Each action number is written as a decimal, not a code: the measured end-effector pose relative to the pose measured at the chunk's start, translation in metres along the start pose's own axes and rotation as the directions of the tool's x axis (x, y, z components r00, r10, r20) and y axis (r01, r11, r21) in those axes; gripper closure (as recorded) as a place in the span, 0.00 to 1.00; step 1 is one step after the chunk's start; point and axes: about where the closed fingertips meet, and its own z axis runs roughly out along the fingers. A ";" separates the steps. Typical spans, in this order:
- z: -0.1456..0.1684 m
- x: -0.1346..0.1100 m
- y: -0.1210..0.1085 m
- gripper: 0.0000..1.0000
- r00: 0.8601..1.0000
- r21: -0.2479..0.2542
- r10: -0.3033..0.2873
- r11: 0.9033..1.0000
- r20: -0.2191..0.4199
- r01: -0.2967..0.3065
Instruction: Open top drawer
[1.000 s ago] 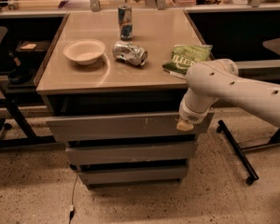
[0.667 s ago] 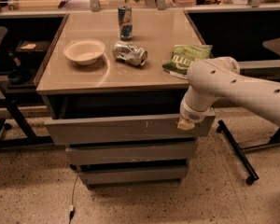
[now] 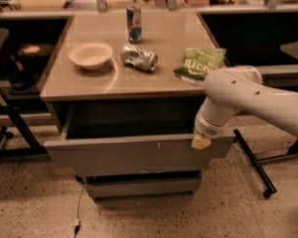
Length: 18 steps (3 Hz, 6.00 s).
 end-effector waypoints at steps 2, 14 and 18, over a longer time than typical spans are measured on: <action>-0.006 0.015 0.027 1.00 0.999 -0.022 0.046 0.999 -0.008 -0.046; -0.036 0.064 0.130 1.00 0.969 -0.110 0.233 0.964 -0.086 -0.241; -0.049 0.078 0.155 1.00 0.951 -0.119 0.281 0.948 -0.131 -0.296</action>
Offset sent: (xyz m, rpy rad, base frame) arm -0.1492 -0.0392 0.0076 0.0155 0.1406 -0.2075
